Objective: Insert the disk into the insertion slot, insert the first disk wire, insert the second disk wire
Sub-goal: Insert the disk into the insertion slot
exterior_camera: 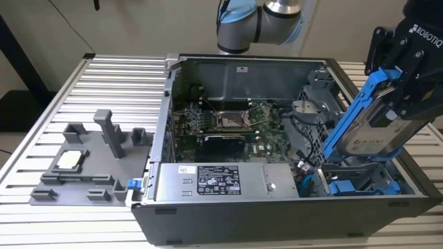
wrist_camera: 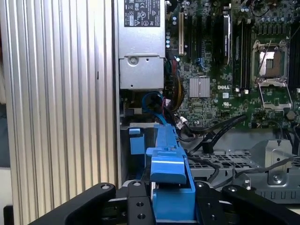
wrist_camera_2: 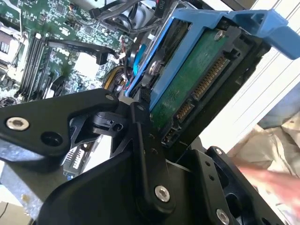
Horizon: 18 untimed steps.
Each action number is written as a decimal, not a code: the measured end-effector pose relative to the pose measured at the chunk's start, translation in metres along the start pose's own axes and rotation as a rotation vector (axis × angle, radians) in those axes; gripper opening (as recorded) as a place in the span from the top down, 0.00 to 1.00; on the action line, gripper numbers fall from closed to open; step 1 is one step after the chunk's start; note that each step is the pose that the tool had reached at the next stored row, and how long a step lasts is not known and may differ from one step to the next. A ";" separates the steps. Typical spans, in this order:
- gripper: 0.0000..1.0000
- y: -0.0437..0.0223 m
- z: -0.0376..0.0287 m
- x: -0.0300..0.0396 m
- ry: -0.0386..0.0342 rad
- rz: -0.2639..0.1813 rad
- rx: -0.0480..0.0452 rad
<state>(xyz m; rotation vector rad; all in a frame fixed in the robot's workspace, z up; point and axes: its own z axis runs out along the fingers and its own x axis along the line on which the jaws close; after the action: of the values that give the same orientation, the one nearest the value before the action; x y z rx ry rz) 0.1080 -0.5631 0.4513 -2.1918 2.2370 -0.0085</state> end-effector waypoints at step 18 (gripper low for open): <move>0.67 -0.0001 0.0119 0.0001 -0.0008 0.000 0.0000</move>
<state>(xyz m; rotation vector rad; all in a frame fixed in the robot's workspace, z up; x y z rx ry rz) 0.1083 -0.5632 0.4394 -2.1914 2.2365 -0.0076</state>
